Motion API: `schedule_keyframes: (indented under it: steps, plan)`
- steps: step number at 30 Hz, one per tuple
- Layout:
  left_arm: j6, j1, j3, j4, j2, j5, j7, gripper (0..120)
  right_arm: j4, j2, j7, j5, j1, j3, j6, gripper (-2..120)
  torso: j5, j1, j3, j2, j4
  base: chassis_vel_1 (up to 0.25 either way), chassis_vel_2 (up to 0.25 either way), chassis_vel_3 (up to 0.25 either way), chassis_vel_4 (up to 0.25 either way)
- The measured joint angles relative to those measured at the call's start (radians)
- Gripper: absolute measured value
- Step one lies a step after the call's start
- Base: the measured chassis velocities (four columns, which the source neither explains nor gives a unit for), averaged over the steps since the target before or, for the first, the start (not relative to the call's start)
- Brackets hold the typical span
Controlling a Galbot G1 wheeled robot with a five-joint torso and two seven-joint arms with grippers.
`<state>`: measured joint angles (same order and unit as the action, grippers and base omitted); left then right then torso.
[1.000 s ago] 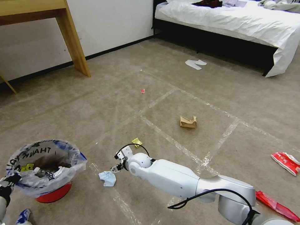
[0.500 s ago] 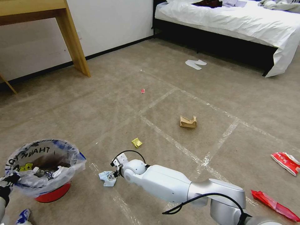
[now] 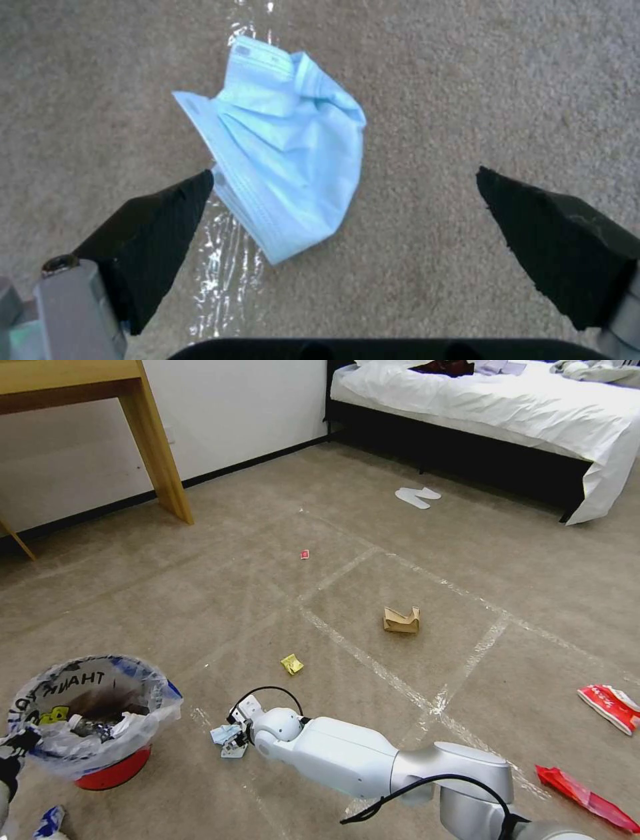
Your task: Pick up the trash bin and place the garbage on the floor into it.
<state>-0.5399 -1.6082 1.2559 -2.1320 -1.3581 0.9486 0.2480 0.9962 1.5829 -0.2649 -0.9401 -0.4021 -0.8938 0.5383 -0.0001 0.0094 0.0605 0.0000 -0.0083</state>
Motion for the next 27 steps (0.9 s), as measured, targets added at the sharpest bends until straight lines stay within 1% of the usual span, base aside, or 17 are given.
schedule_keyframes:
  steps: [12, 27]
  plan:
    - [0.002, 0.001, -0.007, -0.004, 0.0, -0.001, 0.0, 5, -0.041, 0.025, 0.024, 0.025, 0.0, 0.004, -0.013, 100, 0.0001, 0.0, 0.0, 0.0, 0.0, 0.0, 0.0, 0.0, 0.0]
    - [0.015, -0.009, -0.003, -0.02, -0.011, -0.002, -0.009, 5, -0.09, 0.026, 0.044, 0.068, -0.008, -0.014, -0.026, 98, 0.0001, 0.0, 0.0, 0.0, 0.0001, 0.0, 0.0, 0.0, 0.0]
